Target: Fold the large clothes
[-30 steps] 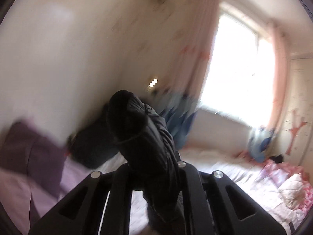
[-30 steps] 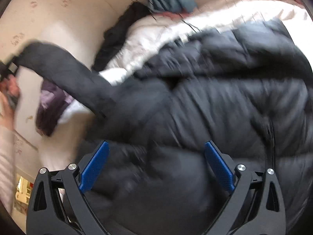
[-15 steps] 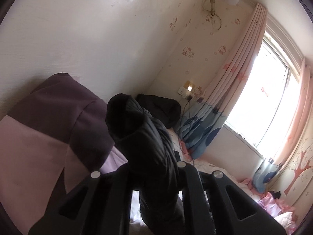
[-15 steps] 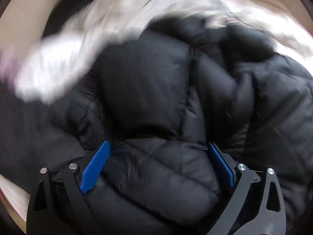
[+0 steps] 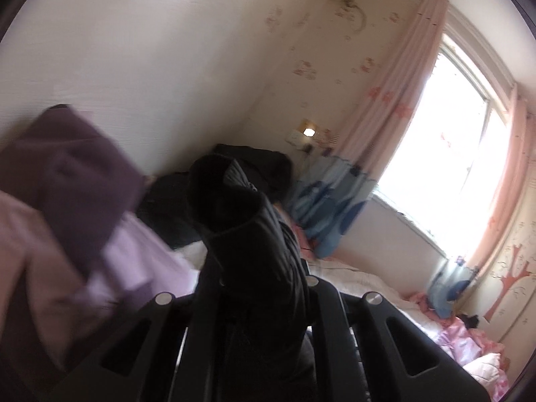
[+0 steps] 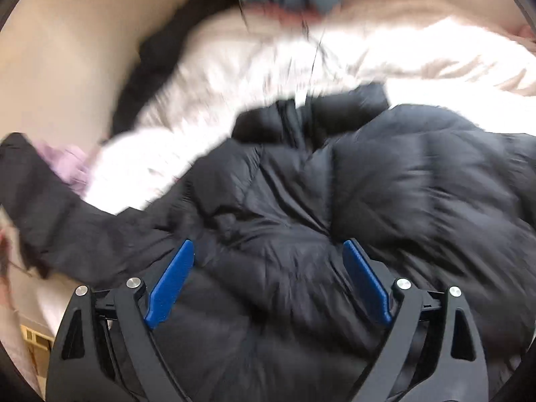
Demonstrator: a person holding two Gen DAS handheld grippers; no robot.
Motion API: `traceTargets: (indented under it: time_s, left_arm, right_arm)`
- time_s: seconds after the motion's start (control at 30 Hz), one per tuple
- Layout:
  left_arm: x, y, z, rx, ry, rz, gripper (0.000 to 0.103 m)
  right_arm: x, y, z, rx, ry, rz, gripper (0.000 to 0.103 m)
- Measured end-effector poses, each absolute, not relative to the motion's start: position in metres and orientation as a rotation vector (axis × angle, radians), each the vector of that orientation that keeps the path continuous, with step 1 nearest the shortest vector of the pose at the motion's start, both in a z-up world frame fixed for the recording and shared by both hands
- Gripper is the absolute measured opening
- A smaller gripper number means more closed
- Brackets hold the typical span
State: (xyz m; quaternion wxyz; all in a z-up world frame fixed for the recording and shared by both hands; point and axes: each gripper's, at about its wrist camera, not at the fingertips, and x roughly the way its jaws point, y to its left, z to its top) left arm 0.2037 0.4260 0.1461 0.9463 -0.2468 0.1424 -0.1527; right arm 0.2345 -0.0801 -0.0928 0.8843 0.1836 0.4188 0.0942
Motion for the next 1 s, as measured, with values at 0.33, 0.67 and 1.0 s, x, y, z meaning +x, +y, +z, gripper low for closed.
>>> traceTargets:
  time_s: [0.33, 0.67, 1.0]
  left_arm:
    - [0.206, 0.253, 0.205, -0.439, 0.256, -0.6, 0.009]
    - [0.201, 0.033, 0.166, -0.287, 0.414, -0.87, 0.009]
    - [0.211, -0.131, 0.006, -0.156, 0.757, -0.978, 0.009]
  right_arm:
    - [0.056, -0.171, -0.095, 0.607, 0.647, -0.003, 0.09]
    - [0.034, -0.239, -0.101, 0.861, 0.554, 0.013, 0.09]
    - [0.027, -0.261, -0.117, 0.963, 0.552, 0.018, 0.09]
